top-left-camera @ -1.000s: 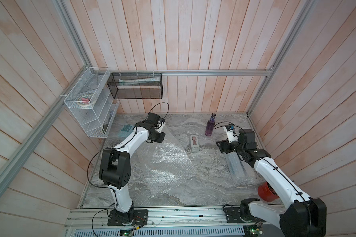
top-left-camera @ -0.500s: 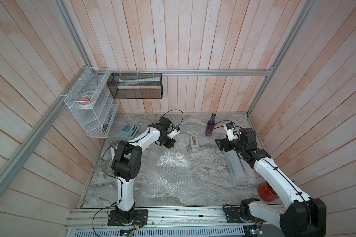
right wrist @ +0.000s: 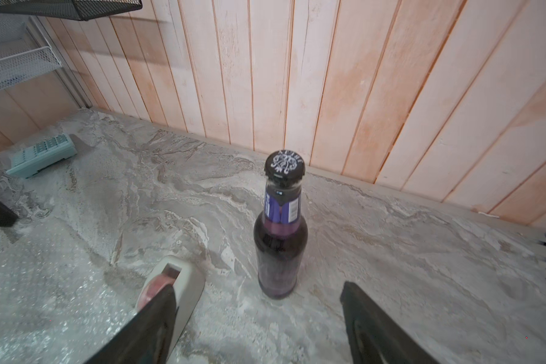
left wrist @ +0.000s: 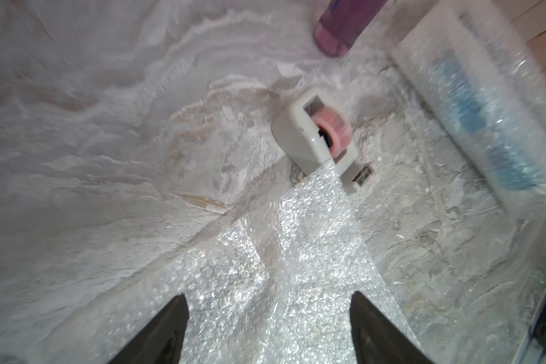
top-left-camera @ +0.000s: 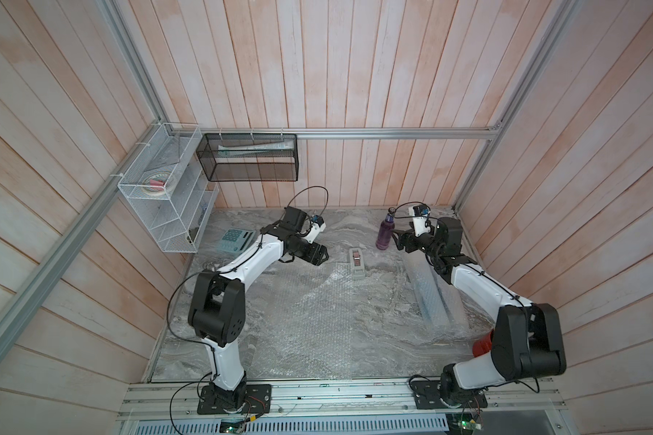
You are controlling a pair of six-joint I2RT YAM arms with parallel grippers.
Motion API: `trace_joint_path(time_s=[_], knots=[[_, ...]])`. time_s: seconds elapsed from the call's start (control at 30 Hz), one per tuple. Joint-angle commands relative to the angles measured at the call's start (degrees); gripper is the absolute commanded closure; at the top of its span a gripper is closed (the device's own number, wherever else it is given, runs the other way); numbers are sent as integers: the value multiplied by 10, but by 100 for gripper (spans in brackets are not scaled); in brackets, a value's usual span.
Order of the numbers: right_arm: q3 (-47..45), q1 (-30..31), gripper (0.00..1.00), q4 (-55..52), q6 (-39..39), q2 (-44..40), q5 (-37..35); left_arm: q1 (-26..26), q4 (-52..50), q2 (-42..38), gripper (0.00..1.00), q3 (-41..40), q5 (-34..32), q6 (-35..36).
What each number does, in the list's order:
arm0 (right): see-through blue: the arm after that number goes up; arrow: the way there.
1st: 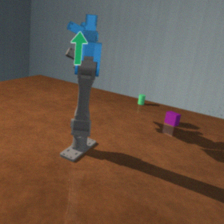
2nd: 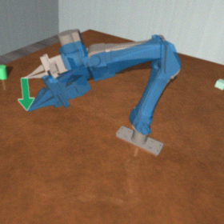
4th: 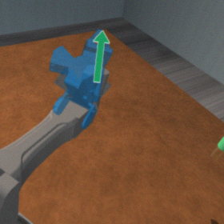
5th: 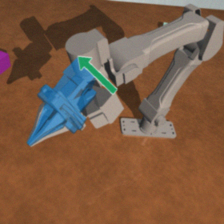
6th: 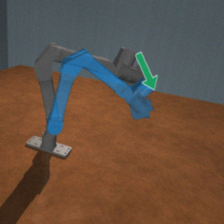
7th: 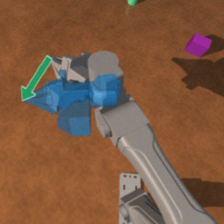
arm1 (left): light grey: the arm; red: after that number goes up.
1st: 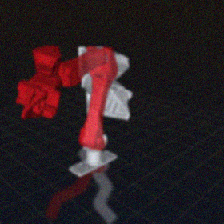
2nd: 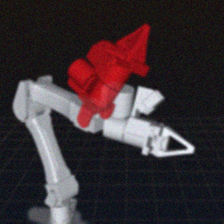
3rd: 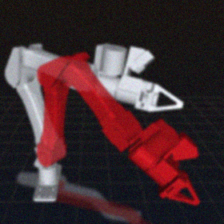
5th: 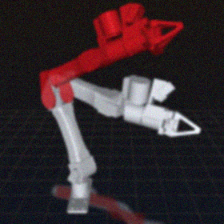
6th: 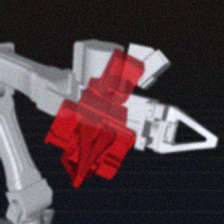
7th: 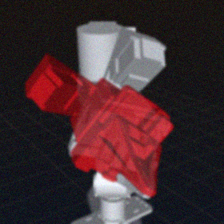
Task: Wrap wine bottles in bubble wrap
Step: Adjust the bubble wrap at the center of the board, then pick up the wine bottle from the center of the board.
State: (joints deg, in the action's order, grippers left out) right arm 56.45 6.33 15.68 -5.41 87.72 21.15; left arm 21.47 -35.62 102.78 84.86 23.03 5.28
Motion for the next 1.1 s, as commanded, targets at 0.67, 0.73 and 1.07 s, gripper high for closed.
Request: trace_joint_path(time_s=[0.67,0.73,1.07], knots=[[177,-12,53,104,-34,233,101,-102,249,-280,2,-332,180,-246],[177,-12,66,102,-46,227,99,-105,245,-285,2,-336,184,-246],[110,-3,89,40,-124,38,67,-159,200,-308,2,-333,216,-231]])
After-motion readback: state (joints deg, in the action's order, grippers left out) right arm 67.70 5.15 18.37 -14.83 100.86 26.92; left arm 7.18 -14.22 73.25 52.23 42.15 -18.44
